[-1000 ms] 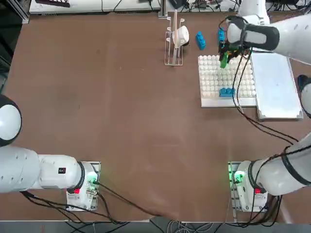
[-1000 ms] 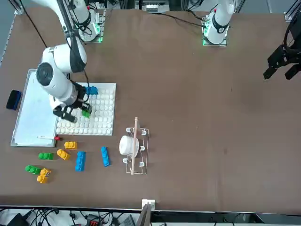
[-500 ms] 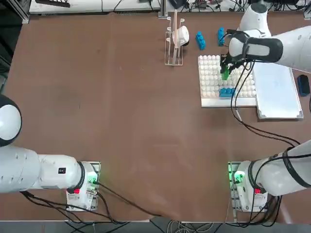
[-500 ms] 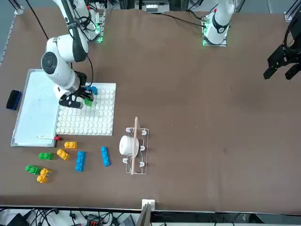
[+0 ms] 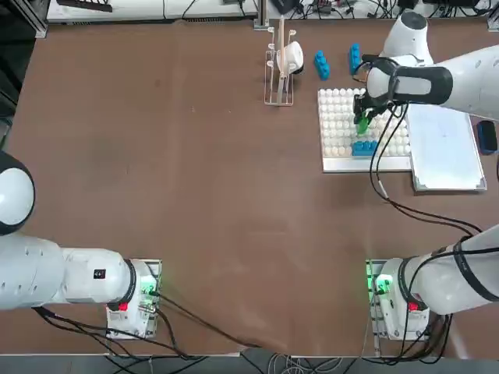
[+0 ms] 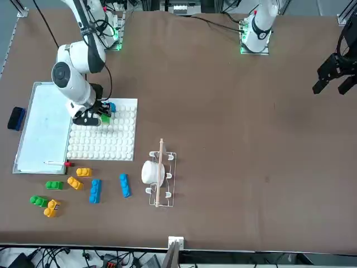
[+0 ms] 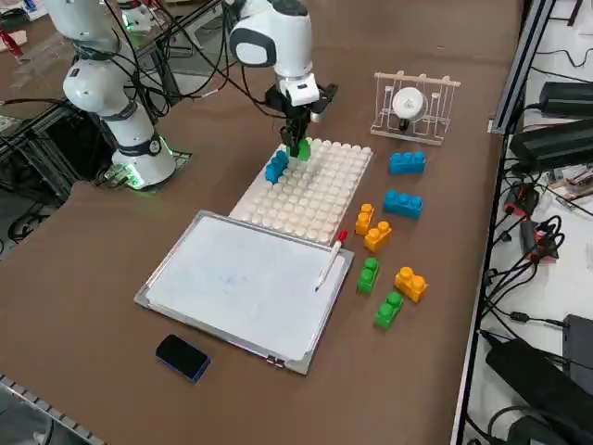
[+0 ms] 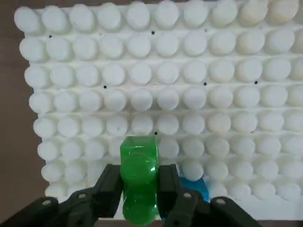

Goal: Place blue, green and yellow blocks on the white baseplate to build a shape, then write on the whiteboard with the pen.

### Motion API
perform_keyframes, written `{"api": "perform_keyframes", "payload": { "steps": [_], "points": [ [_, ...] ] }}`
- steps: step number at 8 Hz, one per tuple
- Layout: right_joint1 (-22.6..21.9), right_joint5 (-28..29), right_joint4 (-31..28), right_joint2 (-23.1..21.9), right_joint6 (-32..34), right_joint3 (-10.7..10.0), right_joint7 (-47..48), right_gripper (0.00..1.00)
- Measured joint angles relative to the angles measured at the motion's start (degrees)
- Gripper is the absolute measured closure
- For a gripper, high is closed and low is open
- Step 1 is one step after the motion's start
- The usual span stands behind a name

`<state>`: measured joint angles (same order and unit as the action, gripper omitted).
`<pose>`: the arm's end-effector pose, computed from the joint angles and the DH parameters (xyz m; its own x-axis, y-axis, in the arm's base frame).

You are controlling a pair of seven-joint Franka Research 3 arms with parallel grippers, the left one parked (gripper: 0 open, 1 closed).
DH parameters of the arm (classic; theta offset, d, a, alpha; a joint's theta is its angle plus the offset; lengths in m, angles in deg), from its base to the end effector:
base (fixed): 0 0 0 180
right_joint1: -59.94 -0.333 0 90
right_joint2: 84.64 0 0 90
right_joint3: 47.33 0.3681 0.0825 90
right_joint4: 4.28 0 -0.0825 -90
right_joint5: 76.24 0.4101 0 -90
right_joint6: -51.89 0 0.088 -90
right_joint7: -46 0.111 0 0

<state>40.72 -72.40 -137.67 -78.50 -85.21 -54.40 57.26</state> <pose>0.5214 0.1132 0.3175 0.9983 -0.0335 -0.0471 -0.0346 -0.9992 -0.0216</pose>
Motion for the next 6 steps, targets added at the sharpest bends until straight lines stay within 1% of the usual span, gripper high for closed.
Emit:
{"api": "perform_keyframes", "payload": {
  "steps": [2,4,6],
  "points": [
    [0.0,0.0,-2.9,0.1,-5.0,0.0,0.0,0.59],
    [0.0,0.0,-4.9,0.1,-6.3,0.0,0.0,0.59],
    [0.0,0.0,-5.4,0.1,-7.0,0.0,0.0,0.59]
  ]
}}
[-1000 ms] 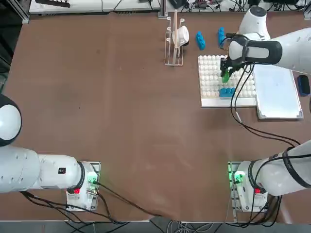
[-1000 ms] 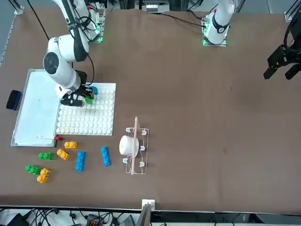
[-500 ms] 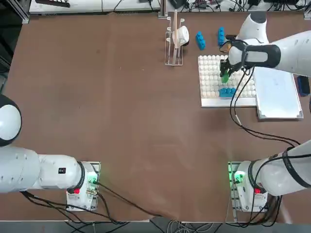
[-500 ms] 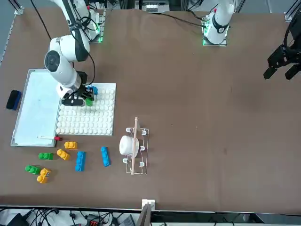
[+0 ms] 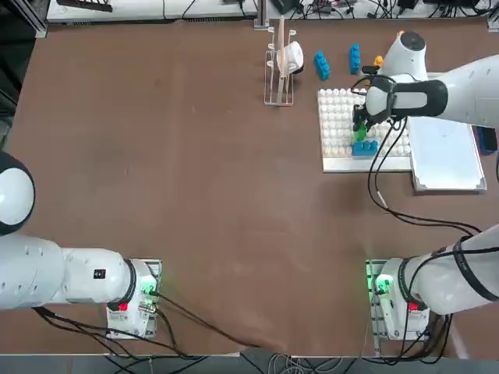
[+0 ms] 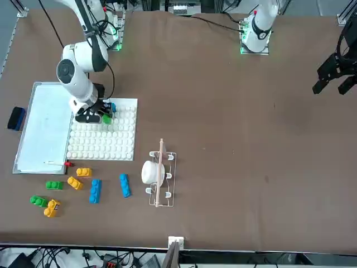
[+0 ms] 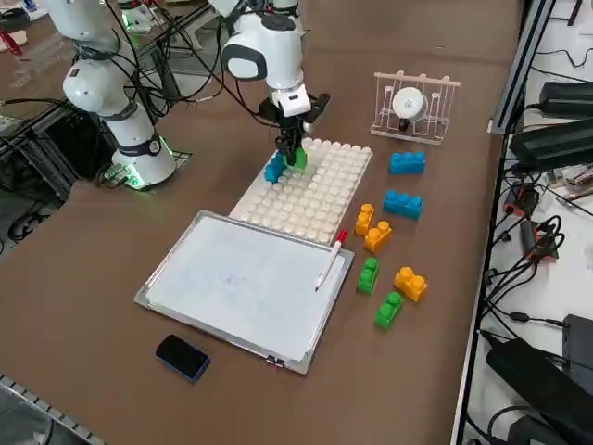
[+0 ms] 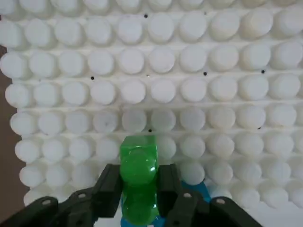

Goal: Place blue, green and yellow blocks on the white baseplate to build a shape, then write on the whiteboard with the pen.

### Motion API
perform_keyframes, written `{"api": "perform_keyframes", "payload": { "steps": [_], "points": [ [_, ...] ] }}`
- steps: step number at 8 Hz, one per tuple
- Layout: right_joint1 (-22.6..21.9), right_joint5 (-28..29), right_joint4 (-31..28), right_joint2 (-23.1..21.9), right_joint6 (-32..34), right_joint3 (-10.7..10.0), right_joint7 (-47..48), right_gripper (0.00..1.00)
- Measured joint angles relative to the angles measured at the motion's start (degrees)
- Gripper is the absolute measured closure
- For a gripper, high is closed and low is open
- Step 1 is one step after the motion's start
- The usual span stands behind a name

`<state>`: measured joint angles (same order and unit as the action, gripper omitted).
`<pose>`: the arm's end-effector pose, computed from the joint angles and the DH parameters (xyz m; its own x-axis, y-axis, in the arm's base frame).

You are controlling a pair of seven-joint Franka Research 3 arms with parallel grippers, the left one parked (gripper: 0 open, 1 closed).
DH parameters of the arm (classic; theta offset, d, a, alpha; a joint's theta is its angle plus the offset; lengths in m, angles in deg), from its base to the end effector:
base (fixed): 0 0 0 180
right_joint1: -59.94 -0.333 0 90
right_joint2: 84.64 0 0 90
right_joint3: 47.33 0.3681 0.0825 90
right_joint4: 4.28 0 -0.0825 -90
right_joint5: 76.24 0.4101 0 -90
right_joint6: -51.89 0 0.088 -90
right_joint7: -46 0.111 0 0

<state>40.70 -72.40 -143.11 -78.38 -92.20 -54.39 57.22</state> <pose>0.4992 0.1071 0.2887 0.9991 -0.0370 -0.0215 -0.0374 -0.9991 -0.0212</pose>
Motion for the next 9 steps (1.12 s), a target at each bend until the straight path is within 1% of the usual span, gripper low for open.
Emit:
{"api": "perform_keyframes", "payload": {
  "steps": [4,7,9],
  "points": [
    [-0.4,0.0,-0.6,0.1,-1.0,0.0,0.0,0.59],
    [-0.9,0.0,-2.1,0.2,-3.6,0.1,0.0,0.59],
    [-0.9,0.0,-2.4,0.2,-4.0,0.0,0.0,0.59]
  ]
}}
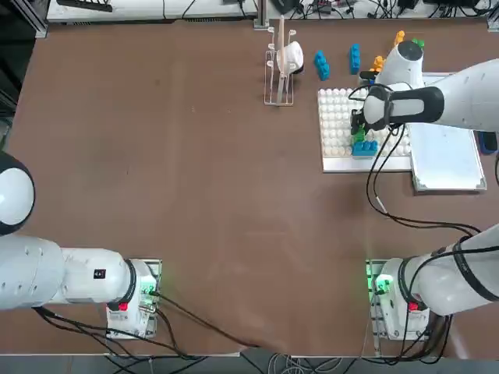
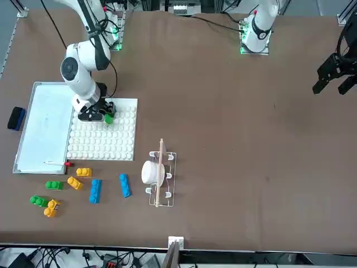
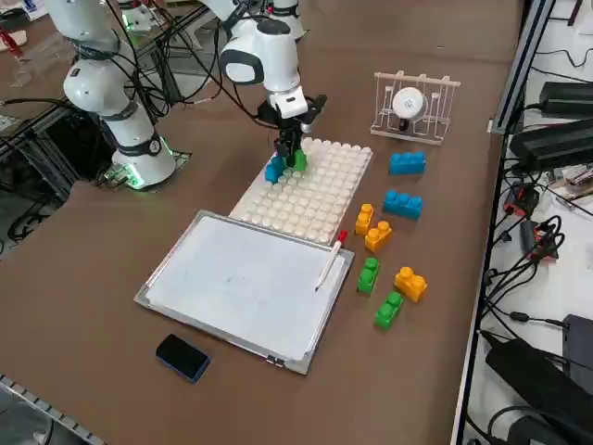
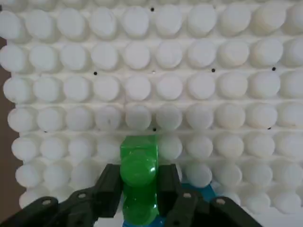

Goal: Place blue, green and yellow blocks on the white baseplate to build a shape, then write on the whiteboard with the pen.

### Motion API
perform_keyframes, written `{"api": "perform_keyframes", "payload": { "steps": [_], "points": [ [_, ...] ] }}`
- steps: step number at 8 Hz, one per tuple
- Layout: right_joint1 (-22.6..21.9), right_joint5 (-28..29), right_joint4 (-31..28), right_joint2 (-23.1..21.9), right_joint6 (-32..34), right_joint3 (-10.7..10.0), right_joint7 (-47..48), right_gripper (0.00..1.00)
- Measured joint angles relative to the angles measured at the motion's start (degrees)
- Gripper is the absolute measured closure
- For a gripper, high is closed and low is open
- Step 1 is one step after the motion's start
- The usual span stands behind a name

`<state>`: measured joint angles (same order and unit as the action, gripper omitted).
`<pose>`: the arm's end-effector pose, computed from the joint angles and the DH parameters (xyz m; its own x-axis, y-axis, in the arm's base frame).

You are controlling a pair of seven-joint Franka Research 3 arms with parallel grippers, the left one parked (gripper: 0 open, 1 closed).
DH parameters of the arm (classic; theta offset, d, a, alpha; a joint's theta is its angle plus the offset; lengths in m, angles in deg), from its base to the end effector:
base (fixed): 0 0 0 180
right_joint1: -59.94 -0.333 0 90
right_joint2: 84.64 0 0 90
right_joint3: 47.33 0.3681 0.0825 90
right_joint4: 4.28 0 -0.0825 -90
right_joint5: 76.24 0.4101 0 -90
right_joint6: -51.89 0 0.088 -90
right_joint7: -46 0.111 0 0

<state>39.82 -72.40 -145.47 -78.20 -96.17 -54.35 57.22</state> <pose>0.4886 0.1122 0.2774 0.9997 -0.0231 0.0036 -0.0230 -0.9995 -0.0234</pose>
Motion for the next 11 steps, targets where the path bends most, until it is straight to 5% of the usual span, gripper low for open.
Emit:
{"api": "perform_keyframes", "payload": {
  "steps": [11],
  "points": [
    [-0.8,0.0,-0.1,2.3,-2.5,-0.1,1.7,0.59]
  ]
}}
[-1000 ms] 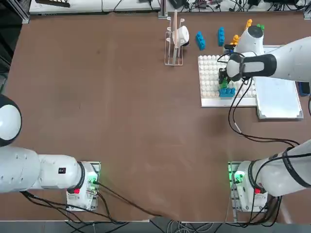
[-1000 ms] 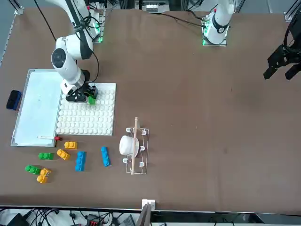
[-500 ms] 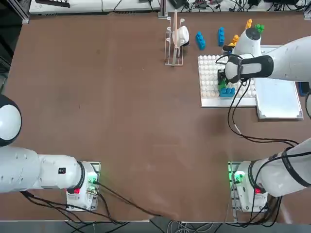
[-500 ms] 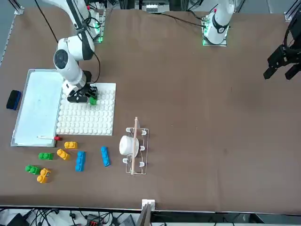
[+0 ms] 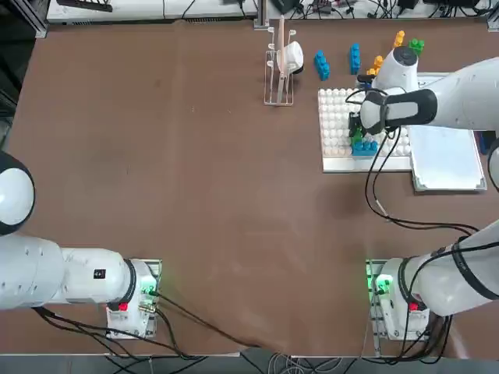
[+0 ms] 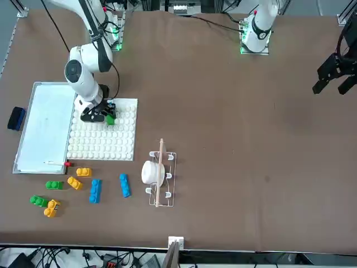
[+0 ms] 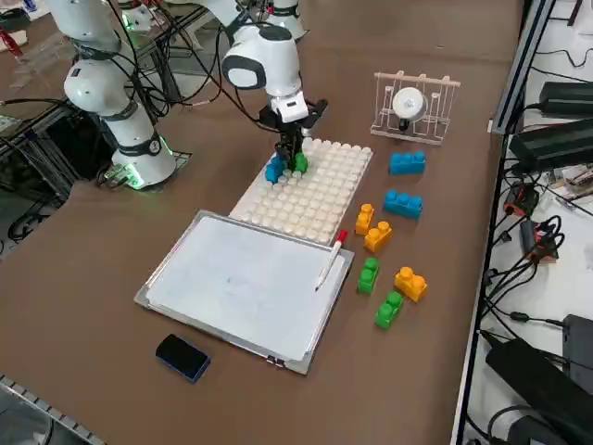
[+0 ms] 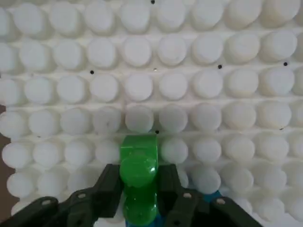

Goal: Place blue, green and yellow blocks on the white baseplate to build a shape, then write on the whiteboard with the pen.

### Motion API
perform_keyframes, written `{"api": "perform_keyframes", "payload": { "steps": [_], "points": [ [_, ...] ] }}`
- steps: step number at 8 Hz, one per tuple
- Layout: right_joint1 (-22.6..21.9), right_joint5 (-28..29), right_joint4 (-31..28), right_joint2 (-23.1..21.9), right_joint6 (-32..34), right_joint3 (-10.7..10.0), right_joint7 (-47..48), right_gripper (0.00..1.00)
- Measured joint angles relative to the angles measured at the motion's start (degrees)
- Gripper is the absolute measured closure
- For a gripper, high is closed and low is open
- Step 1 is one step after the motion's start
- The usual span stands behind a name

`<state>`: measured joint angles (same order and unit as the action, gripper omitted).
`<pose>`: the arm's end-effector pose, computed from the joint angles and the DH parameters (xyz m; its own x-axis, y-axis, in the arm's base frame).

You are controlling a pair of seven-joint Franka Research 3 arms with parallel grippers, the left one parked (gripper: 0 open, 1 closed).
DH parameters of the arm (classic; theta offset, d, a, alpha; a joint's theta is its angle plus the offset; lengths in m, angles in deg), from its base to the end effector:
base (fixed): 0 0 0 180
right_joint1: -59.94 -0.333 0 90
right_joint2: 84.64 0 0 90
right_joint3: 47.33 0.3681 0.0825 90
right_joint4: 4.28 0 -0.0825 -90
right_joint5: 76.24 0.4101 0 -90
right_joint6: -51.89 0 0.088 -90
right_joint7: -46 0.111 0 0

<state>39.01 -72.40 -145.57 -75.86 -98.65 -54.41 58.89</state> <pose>0.4887 0.1183 0.2603 0.9992 -0.0400 0.0060 -0.0399 -0.9991 -0.0164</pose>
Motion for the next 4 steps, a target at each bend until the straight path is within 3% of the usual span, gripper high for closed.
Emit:
{"api": "perform_keyframes", "payload": {
  "steps": [4],
  "points": [
    [-0.1,0.0,0.0,0.5,-0.6,0.0,0.0,0.59]
  ]
}}
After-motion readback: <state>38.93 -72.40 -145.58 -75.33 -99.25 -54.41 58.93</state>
